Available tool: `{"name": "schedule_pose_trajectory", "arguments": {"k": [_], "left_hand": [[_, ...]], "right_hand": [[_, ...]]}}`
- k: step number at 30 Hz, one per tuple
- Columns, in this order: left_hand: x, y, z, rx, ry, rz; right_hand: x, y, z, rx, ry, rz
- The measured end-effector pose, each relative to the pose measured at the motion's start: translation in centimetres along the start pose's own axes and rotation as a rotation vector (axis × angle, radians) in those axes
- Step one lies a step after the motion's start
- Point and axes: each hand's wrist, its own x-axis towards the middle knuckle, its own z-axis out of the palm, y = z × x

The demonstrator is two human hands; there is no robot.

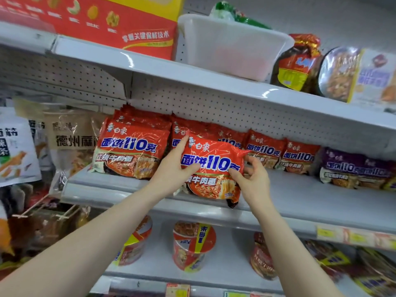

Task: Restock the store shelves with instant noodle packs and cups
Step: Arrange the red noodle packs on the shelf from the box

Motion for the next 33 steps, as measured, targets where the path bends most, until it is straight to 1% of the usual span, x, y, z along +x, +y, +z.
{"name": "schedule_pose_trajectory", "arguments": {"k": [2, 4, 9, 15, 16, 18, 21, 23, 24, 27, 30, 31, 33], "left_hand": [[1.2, 0.0, 0.7, 0.054, -0.065, -0.024], [2.8, -0.2, 1.5, 0.154, -0.066, -0.043], [6.1, -1.2, 2.9, 0.449, 0.040, -0.060], [8.1, -3.6, 4.0, 0.758, 0.169, -0.106], [8.1, -3.7, 4.1, 0.810, 0.180, -0.089], [7.8, -3.7, 4.2, 0.898, 0.183, 0.002], [7.4, -4.3, 4.3, 1.028, 0.114, 0.137], [7.2, -4.6, 4.4, 1.096, 0.076, 0.164], [7.1, -4.8, 4.5, 1.102, 0.051, 0.148], [6.9, -5.2, 4.3, 1.098, -0.010, 0.062], [6.8, -5.2, 4.0, 1.103, 0.027, 0.078], [6.7, -5.1, 3.9, 1.102, 0.024, 0.076], [6.3, -5.1, 3.9, 1.081, 0.046, 0.091]], "right_hand": [[1.5, 0.6, -0.2, -0.031, 0.018, 0.000], [3.3, 1.1, -0.1, -0.057, 0.010, 0.003], [7.5, 1.9, 1.6, -0.153, -0.038, -0.007], [10.6, 2.6, 4.2, -0.257, -0.225, -0.073], [10.9, 2.8, 4.5, -0.283, -0.254, -0.083], [11.3, 3.2, 4.8, -0.324, -0.293, -0.084], [11.6, 3.5, 5.2, -0.325, -0.366, -0.040], [11.5, 3.5, 5.4, -0.269, -0.409, -0.002], [11.4, 3.3, 5.6, -0.236, -0.418, 0.005], [11.2, 3.3, 6.3, -0.165, -0.406, -0.002], [11.0, 3.8, 6.8, -0.191, -0.383, -0.014], [10.8, 4.0, 6.8, -0.244, -0.343, -0.051], [10.2, 4.2, 6.6, -0.399, -0.212, -0.209]]}}
